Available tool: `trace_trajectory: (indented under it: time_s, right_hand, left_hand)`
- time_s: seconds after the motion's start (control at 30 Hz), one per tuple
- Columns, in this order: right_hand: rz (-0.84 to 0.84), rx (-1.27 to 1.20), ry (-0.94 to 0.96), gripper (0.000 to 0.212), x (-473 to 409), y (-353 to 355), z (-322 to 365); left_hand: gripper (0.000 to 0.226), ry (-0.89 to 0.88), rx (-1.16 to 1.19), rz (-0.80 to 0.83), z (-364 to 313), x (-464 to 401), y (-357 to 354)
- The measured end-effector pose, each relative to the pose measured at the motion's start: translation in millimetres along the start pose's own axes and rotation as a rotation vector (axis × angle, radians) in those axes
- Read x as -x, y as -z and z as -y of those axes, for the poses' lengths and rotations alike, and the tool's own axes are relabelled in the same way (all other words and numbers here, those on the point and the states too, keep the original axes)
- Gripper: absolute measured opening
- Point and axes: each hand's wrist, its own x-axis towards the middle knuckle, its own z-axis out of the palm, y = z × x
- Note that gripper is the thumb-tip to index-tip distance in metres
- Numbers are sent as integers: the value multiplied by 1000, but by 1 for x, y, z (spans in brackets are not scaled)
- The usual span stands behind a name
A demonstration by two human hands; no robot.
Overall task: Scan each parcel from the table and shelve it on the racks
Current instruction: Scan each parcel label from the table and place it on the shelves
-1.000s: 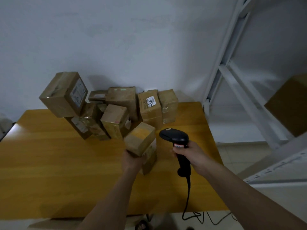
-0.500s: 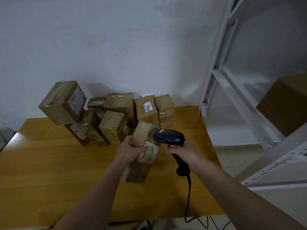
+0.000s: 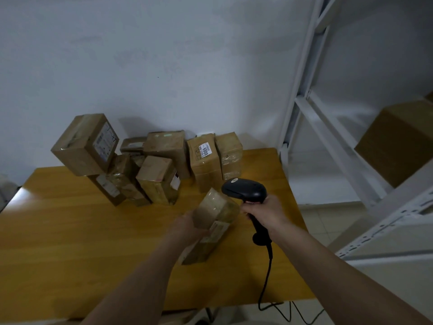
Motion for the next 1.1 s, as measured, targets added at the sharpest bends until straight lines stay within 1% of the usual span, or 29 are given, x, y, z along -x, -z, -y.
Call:
trace_trajectory:
  time_s: [0.07, 0.13, 0.23, 0.3, 0.4, 0.47, 0.57, 0.63, 0.8, 0.93, 1.0, 1.1]
  right_hand:
    - [0, -16, -7, 17, 0, 3, -1]
    - [1, -24, -21, 11, 1, 4, -2]
    - [6, -37, -38, 8, 4, 4, -3]
    - [22, -38, -42, 8, 6, 4, -4]
    - [40, -22, -47, 9, 7, 5, -4]
    - [55, -15, -49, 10, 8, 5, -4]
    - [47, 5, -56, 11, 8, 7, -6]
    - [38, 24, -61, 11, 7, 8, -6]
    - [24, 40, -68, 18, 6, 2, -4]
    - [58, 20, -41, 19, 11, -1, 0]
    - [89, 6, -2, 17, 14, 2, 3]
    - [117, -18, 49, 8, 19, 8, 5]
  left_hand:
    - [100, 38, -92, 45, 13, 0, -4]
    - [107, 85, -165, 107, 26, 3, -6]
    - [116, 131, -159, 163, 41, 11, -15]
    - [123, 135, -123, 133, 44, 16, -24]
    - [124, 138, -56, 60, 37, 17, -35]
    - [117, 140, -16, 17, 30, 15, -41]
    - [85, 177, 54, -32, 25, 11, -45]
    - [74, 194, 186, -56, 24, 9, -43]
    - [72, 120, 519, -141, 9, -2, -16]
    - [59, 56, 715, -196, -10, -9, 13]
    - [55, 65, 814, -191, -15, -8, 27]
    - [56, 45, 936, -172, -20, -5, 49]
